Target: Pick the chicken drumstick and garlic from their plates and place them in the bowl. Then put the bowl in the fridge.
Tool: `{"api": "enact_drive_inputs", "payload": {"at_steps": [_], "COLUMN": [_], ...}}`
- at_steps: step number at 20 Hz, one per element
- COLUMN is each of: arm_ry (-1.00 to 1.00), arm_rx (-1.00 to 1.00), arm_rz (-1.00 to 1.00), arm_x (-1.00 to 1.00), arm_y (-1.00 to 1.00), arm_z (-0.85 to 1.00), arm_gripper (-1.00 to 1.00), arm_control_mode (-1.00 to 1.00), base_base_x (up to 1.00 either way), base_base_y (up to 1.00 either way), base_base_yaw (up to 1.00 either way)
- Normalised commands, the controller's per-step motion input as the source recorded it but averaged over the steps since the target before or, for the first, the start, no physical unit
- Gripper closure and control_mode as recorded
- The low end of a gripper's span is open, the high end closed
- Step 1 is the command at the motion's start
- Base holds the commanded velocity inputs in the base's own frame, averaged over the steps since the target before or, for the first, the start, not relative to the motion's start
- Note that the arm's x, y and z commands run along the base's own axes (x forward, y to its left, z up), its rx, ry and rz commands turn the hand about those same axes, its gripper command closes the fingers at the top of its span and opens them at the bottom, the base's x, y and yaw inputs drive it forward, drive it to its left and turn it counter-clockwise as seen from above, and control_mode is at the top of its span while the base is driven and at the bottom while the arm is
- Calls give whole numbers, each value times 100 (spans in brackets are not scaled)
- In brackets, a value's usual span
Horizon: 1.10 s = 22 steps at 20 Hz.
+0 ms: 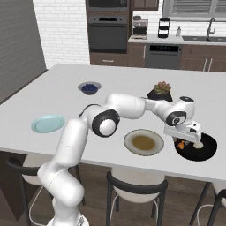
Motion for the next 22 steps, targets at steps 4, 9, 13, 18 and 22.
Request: {"api": "enact_drive_inputs", "payload": {"at_steps": [4,9,13,18,22], "arm_ry": [0,0,0,0,-3], "arm_rx": [0,0,0,-4,-4], "arm_rz": [5,3,12,21,25], "arm_x": [0,-13,-62,-74,-45], "arm_y": [-24,-12,-1,19,8], "arm_z": [6,39,21,-1,-1], "arm_gripper": [-100,-100,-100,-100,-100], "arm_control_mode": [-100,-100,-100,-100,-100], "base_base_x": [0,0,0,0,0], "base_base_y": [0,0,0,0,0], "base_base_yaw": [0,0,0,0,0]}}
